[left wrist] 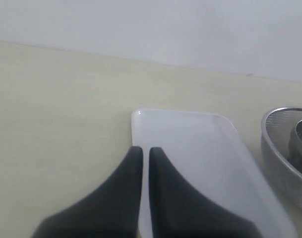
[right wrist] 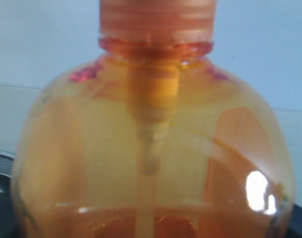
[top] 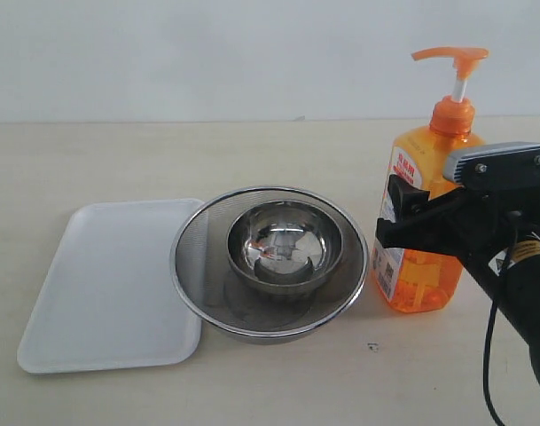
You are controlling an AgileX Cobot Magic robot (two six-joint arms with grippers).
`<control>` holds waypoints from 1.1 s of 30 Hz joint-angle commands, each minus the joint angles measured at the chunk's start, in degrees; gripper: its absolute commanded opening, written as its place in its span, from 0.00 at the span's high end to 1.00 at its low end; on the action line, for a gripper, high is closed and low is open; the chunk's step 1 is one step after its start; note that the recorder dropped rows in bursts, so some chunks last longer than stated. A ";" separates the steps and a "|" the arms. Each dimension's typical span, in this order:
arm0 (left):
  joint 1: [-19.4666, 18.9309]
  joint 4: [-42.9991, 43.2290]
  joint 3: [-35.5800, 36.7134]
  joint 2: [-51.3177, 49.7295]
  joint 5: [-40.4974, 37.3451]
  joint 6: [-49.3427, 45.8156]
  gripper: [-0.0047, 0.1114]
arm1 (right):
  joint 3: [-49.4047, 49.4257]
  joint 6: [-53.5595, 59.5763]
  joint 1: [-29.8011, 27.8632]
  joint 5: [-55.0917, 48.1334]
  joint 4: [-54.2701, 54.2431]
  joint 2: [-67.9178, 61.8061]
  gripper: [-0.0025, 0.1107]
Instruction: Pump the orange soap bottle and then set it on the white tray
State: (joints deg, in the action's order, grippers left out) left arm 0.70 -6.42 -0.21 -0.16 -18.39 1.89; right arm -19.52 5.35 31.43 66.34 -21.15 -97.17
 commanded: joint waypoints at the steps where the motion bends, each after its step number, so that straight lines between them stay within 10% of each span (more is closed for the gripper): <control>1: -0.07 -0.46 0.21 0.16 0.23 -0.09 0.92 | -0.65 -0.58 0.08 3.63 0.69 0.39 0.90; 11: -0.07 -0.46 0.21 0.16 0.23 -0.09 0.92 | -0.65 -1.98 0.08 1.09 0.53 0.39 0.29; 26: -0.07 -0.46 0.21 0.16 0.23 -0.09 0.92 | -0.65 -4.80 0.08 -2.89 1.01 0.39 0.29; 33: -0.07 -0.46 0.21 0.16 0.23 -0.09 0.92 | -0.65 -5.35 0.08 -4.90 1.01 0.39 0.53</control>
State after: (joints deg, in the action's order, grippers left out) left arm 0.70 -6.42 -0.21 -0.16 -18.39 1.89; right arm -20.02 0.96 31.43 62.70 -20.23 -97.09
